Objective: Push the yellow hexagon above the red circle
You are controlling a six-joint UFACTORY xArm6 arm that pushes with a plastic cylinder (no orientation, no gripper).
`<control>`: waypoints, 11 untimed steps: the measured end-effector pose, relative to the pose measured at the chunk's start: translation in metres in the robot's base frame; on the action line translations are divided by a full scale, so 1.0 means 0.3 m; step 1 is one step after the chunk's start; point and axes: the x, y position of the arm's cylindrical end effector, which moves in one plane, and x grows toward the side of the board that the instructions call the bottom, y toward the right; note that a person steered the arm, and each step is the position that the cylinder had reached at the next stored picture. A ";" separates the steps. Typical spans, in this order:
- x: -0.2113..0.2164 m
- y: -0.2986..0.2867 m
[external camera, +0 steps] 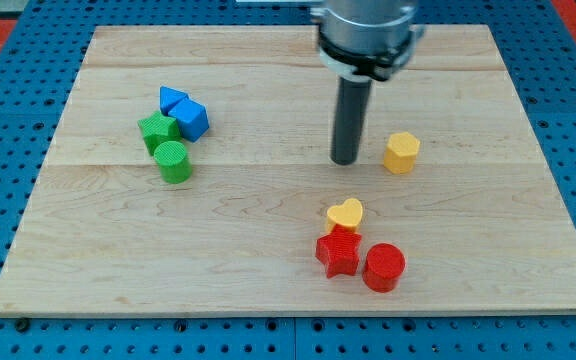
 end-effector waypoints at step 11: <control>0.473 0.278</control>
